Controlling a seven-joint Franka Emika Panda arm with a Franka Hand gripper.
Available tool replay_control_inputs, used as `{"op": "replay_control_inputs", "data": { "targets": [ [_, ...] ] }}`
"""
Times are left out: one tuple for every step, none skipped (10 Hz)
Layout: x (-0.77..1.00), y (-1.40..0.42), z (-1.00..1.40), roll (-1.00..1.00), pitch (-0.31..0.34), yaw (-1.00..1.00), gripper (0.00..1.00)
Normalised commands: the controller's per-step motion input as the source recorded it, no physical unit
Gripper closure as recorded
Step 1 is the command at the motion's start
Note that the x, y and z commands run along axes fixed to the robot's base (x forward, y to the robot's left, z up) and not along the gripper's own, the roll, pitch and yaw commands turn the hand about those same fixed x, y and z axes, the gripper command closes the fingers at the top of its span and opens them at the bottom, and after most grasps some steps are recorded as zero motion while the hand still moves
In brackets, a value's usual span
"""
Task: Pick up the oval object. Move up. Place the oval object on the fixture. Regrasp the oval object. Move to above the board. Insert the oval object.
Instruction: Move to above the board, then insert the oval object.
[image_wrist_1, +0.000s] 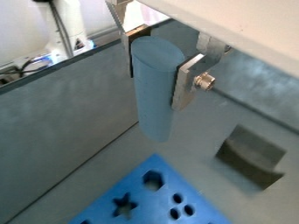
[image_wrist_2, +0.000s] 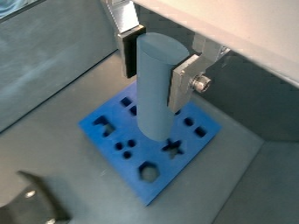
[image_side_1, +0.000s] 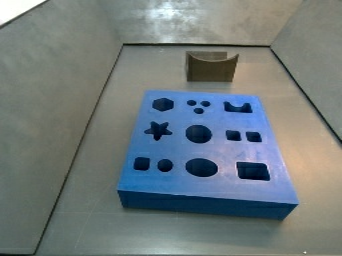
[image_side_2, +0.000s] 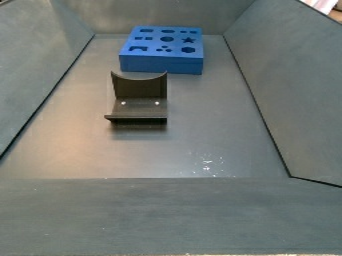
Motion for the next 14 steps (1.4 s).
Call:
{"op": "replay_control_inputs", "data": {
  "targets": [
    [-0.09, -0.08, 0.01, -0.26, -0.011, -0.02, 1.00],
    [0.00, 0.04, 0.00, -0.01, 0.000, 0.00, 1.00],
    [0.02, 0.00, -0.29, 0.00, -0.039, -0.09, 1.00],
    [0.00, -0.35, -1.00, 0.00, -0.137, -0.14, 1.00],
    [0.22, -0.61, -1.00, 0.06, -0.040, -0.11, 1.00],
    [0.31, -0.66, -1.00, 0.07, -0.039, -0.12, 1.00],
    [0.51, -0.62, -1.00, 0.06, -0.050, -0.16, 1.00],
    [0.96, -0.24, -0.83, 0.07, 0.000, -0.05, 1.00],
    [1.00, 0.00, -0.40, 0.00, 0.000, -0.06, 1.00],
    [1.00, 0.07, -0.22, -0.05, 0.011, -0.03, 1.00],
    [1.00, 0.04, -0.09, -0.09, 0.021, -0.07, 1.00],
    [0.98, -0.10, -0.13, 0.00, 0.000, -0.11, 1.00],
    [0.93, -0.21, -0.11, 0.00, 0.000, -0.13, 1.00],
    [0.86, -0.28, -0.09, 0.00, 0.000, -0.17, 1.00]
  ]
}}
